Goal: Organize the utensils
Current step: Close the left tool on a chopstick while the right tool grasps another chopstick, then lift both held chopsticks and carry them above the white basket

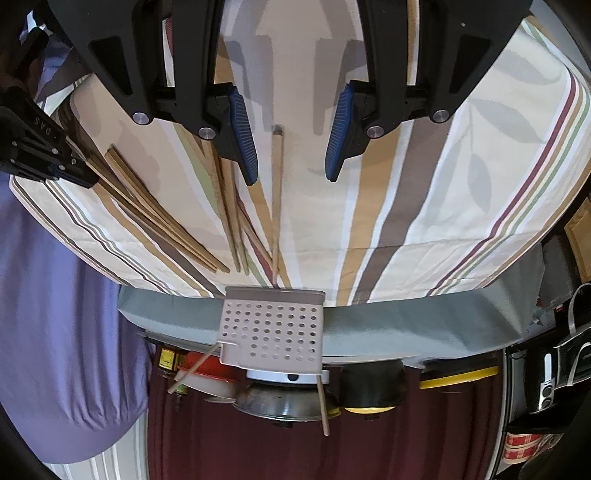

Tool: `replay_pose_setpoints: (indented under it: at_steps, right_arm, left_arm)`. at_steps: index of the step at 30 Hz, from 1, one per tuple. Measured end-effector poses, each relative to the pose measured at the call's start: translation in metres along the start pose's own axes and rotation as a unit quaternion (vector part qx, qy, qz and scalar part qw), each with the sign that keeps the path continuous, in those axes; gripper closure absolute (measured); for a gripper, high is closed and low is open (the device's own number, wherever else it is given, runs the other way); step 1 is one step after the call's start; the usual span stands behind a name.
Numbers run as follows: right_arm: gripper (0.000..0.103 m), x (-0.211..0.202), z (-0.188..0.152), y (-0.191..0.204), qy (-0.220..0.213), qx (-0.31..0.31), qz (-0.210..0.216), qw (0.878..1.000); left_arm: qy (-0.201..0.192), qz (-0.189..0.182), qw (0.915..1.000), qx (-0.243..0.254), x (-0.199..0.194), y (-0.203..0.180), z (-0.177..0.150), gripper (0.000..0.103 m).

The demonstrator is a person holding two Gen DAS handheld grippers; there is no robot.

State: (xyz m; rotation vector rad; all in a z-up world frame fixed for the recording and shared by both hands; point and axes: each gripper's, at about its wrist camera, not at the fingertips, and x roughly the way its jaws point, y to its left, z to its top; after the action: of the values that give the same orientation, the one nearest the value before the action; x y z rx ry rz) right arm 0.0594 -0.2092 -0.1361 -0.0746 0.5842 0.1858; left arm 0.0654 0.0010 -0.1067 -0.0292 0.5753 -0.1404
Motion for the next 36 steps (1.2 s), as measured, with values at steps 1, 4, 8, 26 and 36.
replay_pose_setpoints:
  at_steps: [1,4,8,26,36]
  right_arm:
    - [0.097,0.0,0.0,-0.001,0.0,0.001,0.0,1.0]
    - [0.097,0.0,0.0,-0.001,-0.001,0.003,0.0,1.0]
    - [0.097,0.0,0.0,-0.002,-0.002,0.004,0.001,1.0]
    - [0.097,-0.01,0.007,-0.003,-0.025,0.001,-0.003,1.0]
    - [0.097,-0.046,0.035,-0.004,-0.087,-0.008,-0.013,0.996]
  left_arm:
    - [0.002,-0.001,1.0,0.004,0.001,-0.002,-0.001,0.064]
    - [0.01,-0.005,0.9999,0.01,0.006,-0.005,-0.004,0.064]
    - [0.019,-0.008,0.9997,0.015,0.013,-0.006,-0.007,0.071]
    - [-0.012,0.003,0.9994,0.032,0.004,-0.008,-0.002,0.096]
    - [-0.08,0.0,0.9965,0.022,-0.036,-0.007,0.03,0.096]
